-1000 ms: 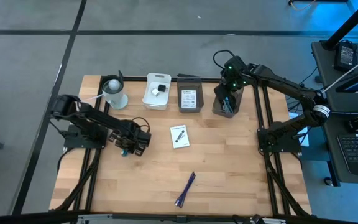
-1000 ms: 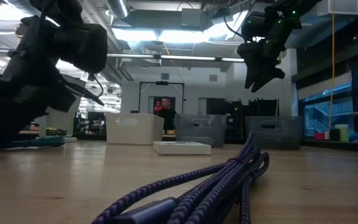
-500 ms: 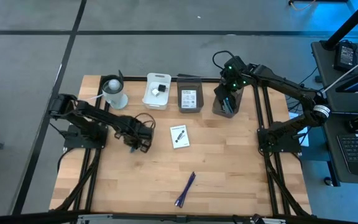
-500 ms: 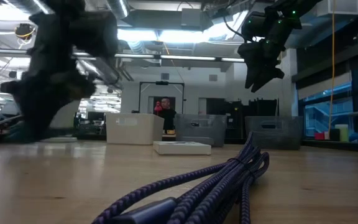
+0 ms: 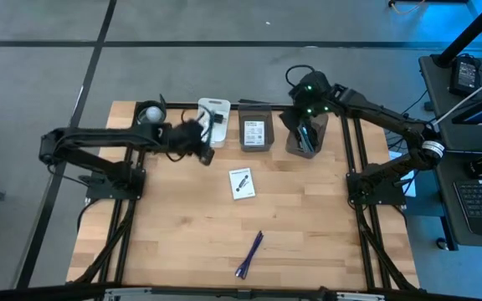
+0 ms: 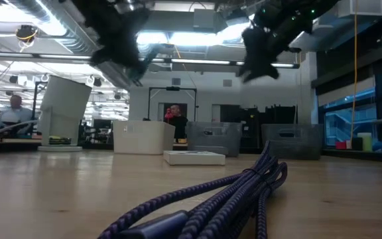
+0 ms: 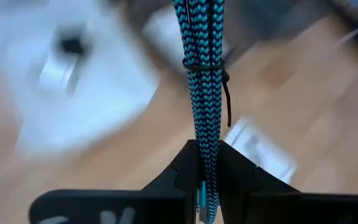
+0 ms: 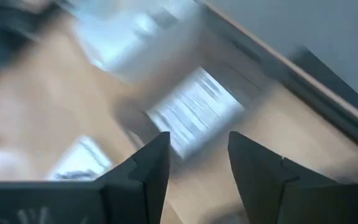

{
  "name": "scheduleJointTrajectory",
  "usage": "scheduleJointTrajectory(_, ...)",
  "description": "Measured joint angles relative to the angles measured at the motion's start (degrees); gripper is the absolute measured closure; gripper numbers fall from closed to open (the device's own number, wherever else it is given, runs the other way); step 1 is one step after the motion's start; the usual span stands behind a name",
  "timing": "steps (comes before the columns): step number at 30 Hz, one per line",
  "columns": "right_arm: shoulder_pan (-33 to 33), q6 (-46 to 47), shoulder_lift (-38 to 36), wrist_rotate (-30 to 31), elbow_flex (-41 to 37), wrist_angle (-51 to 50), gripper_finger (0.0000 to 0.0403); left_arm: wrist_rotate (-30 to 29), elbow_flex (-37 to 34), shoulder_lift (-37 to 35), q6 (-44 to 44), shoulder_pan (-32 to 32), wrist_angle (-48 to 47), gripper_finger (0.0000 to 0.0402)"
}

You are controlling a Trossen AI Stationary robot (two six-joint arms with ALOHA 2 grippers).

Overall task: Pick and place items into bin
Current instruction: Put the blue charger cable into the right black bin

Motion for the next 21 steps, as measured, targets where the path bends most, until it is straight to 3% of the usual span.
scheduleJointTrajectory(5, 3.2, 0.5, 0.0, -11.2, 0.0, 16.4, 0.0237, 4.7, 0.8, 0.6, 14.4, 3.0, 20.2, 0.0376)
scheduleJointTrajectory(12, 9.4, 1.8, 0.0, -15.8, 0.0, 32.3, 0.0237, 10.8, 1.0, 5.8, 23.0, 3.6, 43.1, 0.0376)
scheduleJointTrajectory(21, 12.7, 1.8, 0.1, -16.0, 0.0, 38.0, 0.0237, 17.5, 9.3, 15.3, 25.0, 3.6, 43.8, 0.0376)
